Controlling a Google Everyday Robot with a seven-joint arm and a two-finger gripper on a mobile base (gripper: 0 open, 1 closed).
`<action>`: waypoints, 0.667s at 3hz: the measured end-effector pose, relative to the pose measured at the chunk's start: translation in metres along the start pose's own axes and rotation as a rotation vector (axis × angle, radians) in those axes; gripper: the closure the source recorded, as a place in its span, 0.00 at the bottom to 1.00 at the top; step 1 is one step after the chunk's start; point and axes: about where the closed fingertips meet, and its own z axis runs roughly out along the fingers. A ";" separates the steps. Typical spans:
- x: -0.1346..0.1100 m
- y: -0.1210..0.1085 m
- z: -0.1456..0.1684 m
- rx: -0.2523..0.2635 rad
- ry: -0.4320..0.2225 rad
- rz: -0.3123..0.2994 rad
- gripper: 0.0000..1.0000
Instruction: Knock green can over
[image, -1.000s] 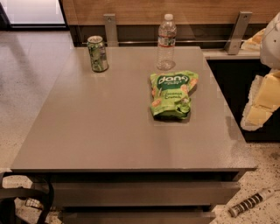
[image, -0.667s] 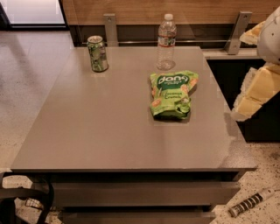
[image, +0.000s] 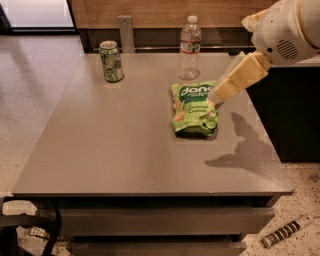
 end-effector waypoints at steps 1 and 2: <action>-0.041 -0.030 0.018 0.066 -0.146 0.025 0.00; -0.089 -0.045 0.042 0.073 -0.169 0.083 0.00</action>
Offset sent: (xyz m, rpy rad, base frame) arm 0.1091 0.0888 0.0535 0.2038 -0.0762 -0.0938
